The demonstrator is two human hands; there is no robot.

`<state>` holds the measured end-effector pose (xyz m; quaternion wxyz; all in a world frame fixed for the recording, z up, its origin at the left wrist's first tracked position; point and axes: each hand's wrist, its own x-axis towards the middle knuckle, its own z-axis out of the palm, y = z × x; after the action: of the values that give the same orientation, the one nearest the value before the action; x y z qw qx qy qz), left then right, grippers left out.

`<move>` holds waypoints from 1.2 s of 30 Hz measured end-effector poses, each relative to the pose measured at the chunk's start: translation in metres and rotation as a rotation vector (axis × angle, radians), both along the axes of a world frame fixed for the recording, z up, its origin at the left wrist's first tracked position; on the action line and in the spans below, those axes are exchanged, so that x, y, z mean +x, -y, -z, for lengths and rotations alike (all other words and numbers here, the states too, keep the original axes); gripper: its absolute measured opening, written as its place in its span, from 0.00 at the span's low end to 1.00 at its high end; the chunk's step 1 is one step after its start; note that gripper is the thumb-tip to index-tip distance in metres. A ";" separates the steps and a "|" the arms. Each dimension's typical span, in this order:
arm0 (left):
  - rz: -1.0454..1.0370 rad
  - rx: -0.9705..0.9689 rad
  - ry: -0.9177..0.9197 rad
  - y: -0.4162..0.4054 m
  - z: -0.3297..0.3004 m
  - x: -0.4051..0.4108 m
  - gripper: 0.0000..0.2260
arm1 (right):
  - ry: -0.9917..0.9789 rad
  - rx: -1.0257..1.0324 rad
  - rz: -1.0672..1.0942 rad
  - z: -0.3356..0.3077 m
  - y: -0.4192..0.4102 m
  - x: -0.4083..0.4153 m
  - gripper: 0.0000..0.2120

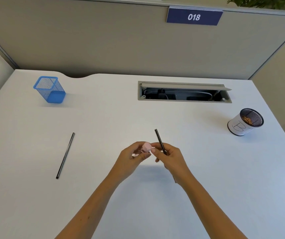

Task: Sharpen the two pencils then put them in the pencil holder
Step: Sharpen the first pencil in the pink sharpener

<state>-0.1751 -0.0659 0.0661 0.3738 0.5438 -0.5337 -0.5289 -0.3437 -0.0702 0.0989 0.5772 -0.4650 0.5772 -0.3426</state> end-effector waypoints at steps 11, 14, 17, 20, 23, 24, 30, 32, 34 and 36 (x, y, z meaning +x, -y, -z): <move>0.158 -0.031 0.186 0.001 -0.009 0.015 0.09 | -0.001 -0.021 -0.057 -0.010 0.004 0.008 0.11; 0.247 0.086 0.188 0.002 -0.013 0.021 0.10 | 0.015 -0.011 -0.086 -0.016 0.004 0.006 0.12; 0.178 0.052 0.222 0.003 -0.013 0.021 0.12 | 0.025 0.022 -0.062 -0.020 0.003 0.007 0.13; 0.112 -0.008 0.240 0.004 -0.011 0.021 0.13 | 0.009 0.043 -0.026 -0.015 0.005 0.006 0.11; 0.091 -0.047 0.216 0.007 -0.011 0.021 0.13 | 0.020 0.034 -0.004 -0.016 0.007 0.006 0.10; 0.088 -0.057 0.213 0.009 -0.011 0.020 0.13 | 0.036 0.018 0.004 -0.017 0.008 0.007 0.09; 0.102 -0.091 0.214 0.017 -0.015 0.018 0.11 | 0.021 -0.018 0.023 -0.020 0.014 0.005 0.08; 0.111 -0.071 0.192 0.019 -0.017 0.019 0.10 | 0.003 -0.001 0.039 -0.017 0.017 0.001 0.08; 0.123 -0.042 0.160 0.022 -0.017 0.019 0.10 | 0.005 0.023 0.029 -0.015 0.020 -0.002 0.09; 0.125 -0.007 0.124 0.023 -0.018 0.020 0.10 | 0.021 0.044 0.013 -0.016 0.023 -0.004 0.10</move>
<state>-0.1549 -0.0892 0.0843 0.3081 0.5397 -0.5905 -0.5148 -0.3478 -0.0927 0.1152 0.5912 -0.4450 0.5812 -0.3386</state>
